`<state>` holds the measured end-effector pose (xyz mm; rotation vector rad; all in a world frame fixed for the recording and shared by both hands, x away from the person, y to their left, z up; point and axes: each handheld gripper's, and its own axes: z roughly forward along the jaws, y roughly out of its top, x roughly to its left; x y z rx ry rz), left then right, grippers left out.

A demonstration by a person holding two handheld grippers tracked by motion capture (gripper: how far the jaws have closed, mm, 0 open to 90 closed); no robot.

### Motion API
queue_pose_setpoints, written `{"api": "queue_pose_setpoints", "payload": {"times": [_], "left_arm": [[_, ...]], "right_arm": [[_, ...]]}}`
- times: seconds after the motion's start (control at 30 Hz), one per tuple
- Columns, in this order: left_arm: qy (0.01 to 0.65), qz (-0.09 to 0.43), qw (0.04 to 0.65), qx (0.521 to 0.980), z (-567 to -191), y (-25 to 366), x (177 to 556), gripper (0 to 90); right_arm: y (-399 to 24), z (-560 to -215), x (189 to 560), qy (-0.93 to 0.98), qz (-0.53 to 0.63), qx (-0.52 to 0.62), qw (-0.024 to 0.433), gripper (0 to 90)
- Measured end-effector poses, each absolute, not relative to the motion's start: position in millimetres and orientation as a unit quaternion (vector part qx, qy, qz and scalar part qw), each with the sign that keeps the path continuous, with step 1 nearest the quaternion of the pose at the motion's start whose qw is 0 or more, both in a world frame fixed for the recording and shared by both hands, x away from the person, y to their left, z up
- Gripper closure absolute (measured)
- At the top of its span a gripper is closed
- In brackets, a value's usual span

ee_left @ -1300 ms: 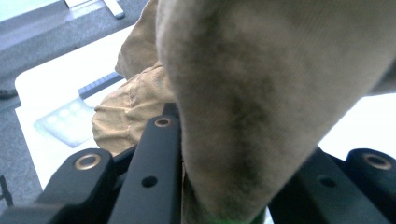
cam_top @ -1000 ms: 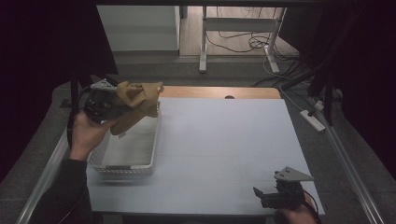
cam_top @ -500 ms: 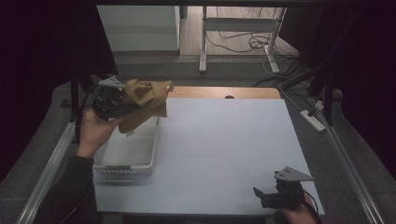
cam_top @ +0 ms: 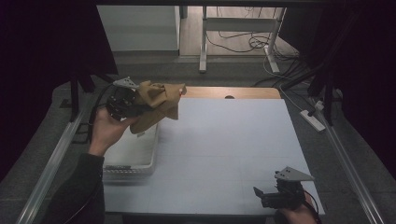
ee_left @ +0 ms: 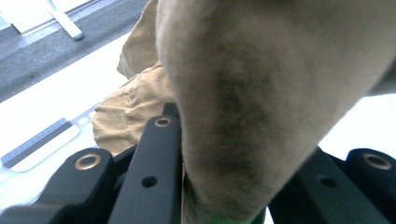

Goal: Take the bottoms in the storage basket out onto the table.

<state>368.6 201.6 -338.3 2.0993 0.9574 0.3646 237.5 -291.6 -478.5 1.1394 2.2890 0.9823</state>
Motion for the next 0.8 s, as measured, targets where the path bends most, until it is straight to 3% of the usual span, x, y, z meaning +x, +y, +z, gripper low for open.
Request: {"api": "queue_pose_setpoints", "payload": {"times": [0.8], "left_arm": [[0.342,0.107,0.393,0.847,-357.2,153.1,385.5,75.9]], "right_arm": [[-292.0,-478.6,237.8,0.818,0.352,0.409,0.199,2.0]]}}
